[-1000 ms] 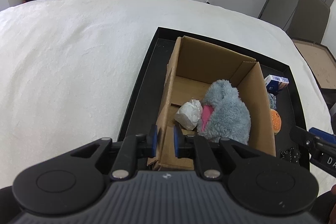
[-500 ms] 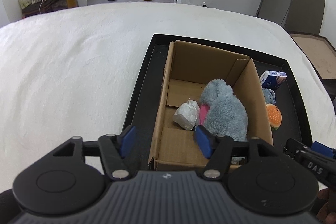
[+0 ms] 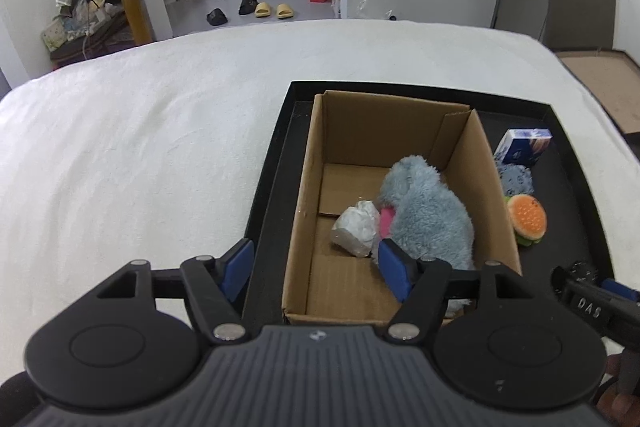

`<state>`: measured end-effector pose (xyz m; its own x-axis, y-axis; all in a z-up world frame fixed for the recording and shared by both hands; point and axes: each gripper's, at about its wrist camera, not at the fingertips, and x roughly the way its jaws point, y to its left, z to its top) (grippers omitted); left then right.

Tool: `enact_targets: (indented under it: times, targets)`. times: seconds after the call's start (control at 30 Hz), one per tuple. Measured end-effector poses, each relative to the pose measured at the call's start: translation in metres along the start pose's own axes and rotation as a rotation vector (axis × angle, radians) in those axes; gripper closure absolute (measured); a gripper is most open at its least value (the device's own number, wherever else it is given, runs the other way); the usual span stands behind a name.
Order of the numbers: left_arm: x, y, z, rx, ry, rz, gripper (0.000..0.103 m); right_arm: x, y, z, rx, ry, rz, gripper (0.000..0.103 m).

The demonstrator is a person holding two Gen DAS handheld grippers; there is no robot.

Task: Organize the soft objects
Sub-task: 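Grasp the black stitched plush with the right tool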

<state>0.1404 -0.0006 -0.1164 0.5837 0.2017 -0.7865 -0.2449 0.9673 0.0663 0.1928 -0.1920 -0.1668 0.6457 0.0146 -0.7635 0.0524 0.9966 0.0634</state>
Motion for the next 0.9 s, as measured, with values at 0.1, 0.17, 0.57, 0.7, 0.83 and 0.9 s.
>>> enact_targets:
  times: [0.1,0.17,0.57,0.7,0.83,0.9]
  targets:
    - [0.005,-0.004,0.001,0.017,0.024,0.021,0.035,0.008,-0.005,0.0,0.019,0.018,-0.03,0.027]
    - [0.008,-0.006,0.001,0.024,0.04,0.038,0.035,0.015,-0.009,0.001,0.042,0.042,-0.046,0.027]
    - [0.011,-0.018,0.002,0.062,0.057,0.088,0.035,0.046,-0.02,0.001,0.094,0.125,-0.085,0.025]
    - [0.011,-0.018,0.002,0.061,0.059,0.09,0.035,0.052,-0.019,0.002,0.091,0.144,-0.111,0.025]
    - [0.011,-0.018,0.002,0.063,0.061,0.095,0.035,0.053,-0.021,0.001,0.1,0.139,-0.131,0.032]
    - [0.013,-0.016,0.002,0.055,0.076,0.103,0.035,0.051,-0.023,0.001,0.109,0.131,-0.146,0.04]
